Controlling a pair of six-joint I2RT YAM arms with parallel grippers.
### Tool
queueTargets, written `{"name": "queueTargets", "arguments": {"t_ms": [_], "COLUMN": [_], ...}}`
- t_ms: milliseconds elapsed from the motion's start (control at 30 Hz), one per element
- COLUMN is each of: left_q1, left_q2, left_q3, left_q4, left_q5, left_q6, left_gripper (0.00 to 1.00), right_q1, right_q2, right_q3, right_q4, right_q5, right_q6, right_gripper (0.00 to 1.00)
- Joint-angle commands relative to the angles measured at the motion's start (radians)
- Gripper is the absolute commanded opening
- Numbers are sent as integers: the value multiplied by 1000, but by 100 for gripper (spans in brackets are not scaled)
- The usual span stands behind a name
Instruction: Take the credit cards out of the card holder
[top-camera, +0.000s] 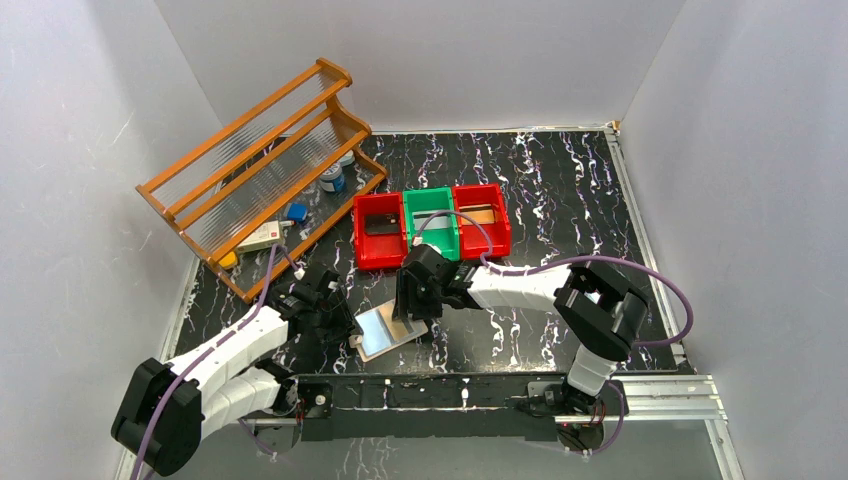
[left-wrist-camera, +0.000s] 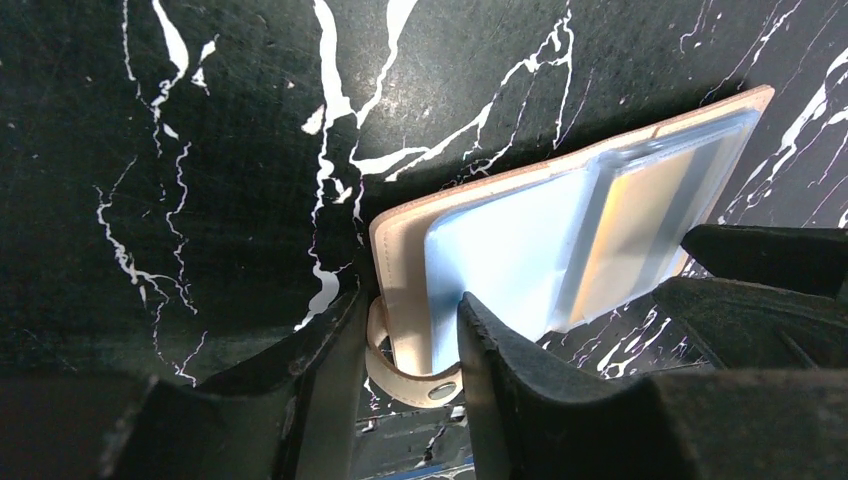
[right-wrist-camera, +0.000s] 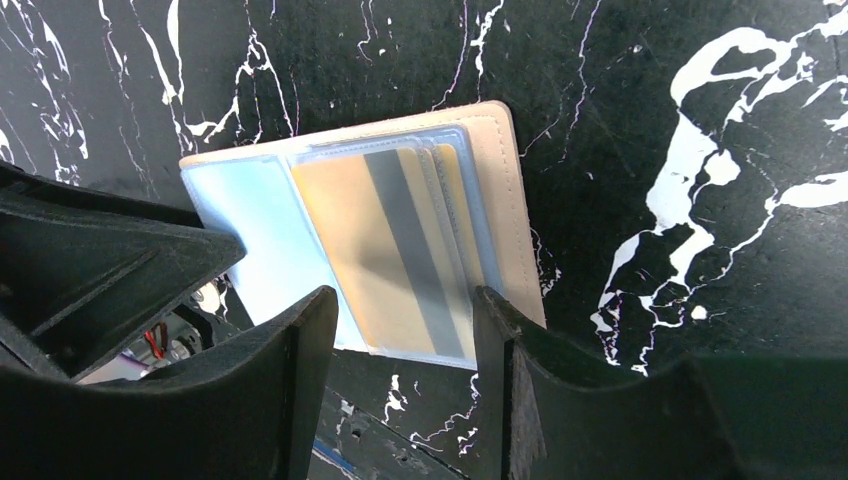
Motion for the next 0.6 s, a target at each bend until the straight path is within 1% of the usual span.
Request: {"name": "queueTargets", "arguments": {"t_ms": [0, 167, 333, 533, 567], "left_q1": [-1, -1, -2, 0, -1], "left_q2": [23, 38, 59, 88, 93], "left_q3": [-29, -33, -35, -33, -30], "left_q4": [25, 45, 77, 113, 116], "left_q5": [27, 35, 56, 68, 69], "left_q6": [10, 20, 35, 51, 54], "left_gripper": [35, 32, 25, 19, 19], "right_q1": [1, 0, -1, -15, -16], "right_q2": [11, 19, 11, -14, -23], "right_q3": [24, 25, 19, -22, -30], "right_q4": [-3, 2, 41, 118, 126], "right_q5": [-10, -23, -56, -110, -110], "right_q6": [12, 11, 5, 49, 55], "right_gripper": [60, 58, 51, 45, 43]}}
